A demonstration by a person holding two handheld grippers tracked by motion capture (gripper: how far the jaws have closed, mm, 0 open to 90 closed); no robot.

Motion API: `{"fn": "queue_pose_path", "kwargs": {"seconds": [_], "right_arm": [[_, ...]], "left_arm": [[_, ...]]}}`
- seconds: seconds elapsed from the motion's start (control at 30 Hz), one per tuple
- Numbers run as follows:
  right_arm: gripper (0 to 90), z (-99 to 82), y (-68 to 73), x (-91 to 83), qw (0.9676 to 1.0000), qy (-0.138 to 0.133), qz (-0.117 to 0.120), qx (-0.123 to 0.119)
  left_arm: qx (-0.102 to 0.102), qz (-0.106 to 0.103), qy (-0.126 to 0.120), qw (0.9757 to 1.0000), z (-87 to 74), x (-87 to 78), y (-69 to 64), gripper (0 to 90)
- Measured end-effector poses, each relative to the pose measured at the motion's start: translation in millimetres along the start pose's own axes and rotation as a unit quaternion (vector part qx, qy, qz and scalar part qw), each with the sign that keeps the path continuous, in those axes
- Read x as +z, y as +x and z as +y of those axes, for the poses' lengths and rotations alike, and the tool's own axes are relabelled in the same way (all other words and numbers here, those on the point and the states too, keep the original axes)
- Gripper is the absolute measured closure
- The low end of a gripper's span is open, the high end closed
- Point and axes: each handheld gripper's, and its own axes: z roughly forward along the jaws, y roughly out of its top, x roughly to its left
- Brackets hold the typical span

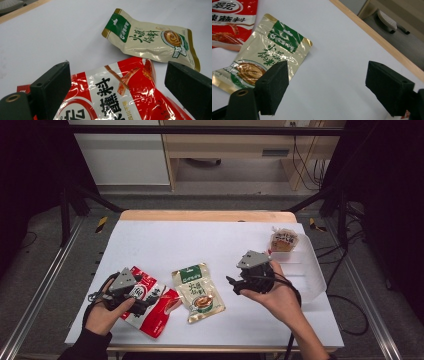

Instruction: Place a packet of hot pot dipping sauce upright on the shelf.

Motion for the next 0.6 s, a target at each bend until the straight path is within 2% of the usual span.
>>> {"fn": "queue_pose_path", "kwargs": {"seconds": [0.03,0.1,0.2,0.23,0.27,0.3,0.33,0.4,0.5,0.6], "right_arm": [[19.8,-1.9,2.9,4.4,1.0000,-0.001,-0.005,0.007],[17.5,-5.7,9.5,15.7,0.9993,-0.010,-0.006,0.035],[14.8,-7.5,17.4,27.4,0.9984,-0.014,0.002,0.054],[13.5,-7.6,24.6,34.8,0.9983,-0.015,0.007,0.056],[13.5,-7.6,24.6,34.8,0.9983,-0.015,0.007,0.056],[12.5,-8.0,30.9,39.5,0.9972,-0.026,0.007,0.070],[12.5,-8.0,30.9,39.5,0.9972,-0.026,0.007,0.070],[12.7,-9.2,35.2,43.3,0.9955,-0.034,0.008,0.087],[13.7,-12.7,42.4,49.1,0.9966,-0.024,-0.009,0.078],[13.9,-19.2,46.1,53.3,0.9965,-0.020,-0.009,0.081]], "left_arm": [[0.004,-0.001,-0.001,1.0000,3.3,0.8,-0.6,7.0],[0.009,0.000,-0.001,1.0000,7.3,2.1,-1.3,7.0],[0.015,0.000,-0.003,0.9999,14.2,4.0,-2.1,7.0],[0.018,-0.001,-0.002,0.9998,16.7,5.0,-2.2,7.0],[0.022,0.000,0.004,0.9997,19.6,6.0,-1.8,7.0],[0.028,0.002,0.008,0.9996,22.3,7.4,-0.9,7.1],[0.032,0.003,0.010,0.9994,25.5,8.7,0.6,7.1],[0.036,0.003,0.013,0.9993,32.4,11.2,4.4,7.1],[0.040,0.002,0.012,0.9991,43.6,16.1,10.2,7.1],[0.040,-0.004,0.007,0.9992,53.9,23.0,14.1,8.0]]}}
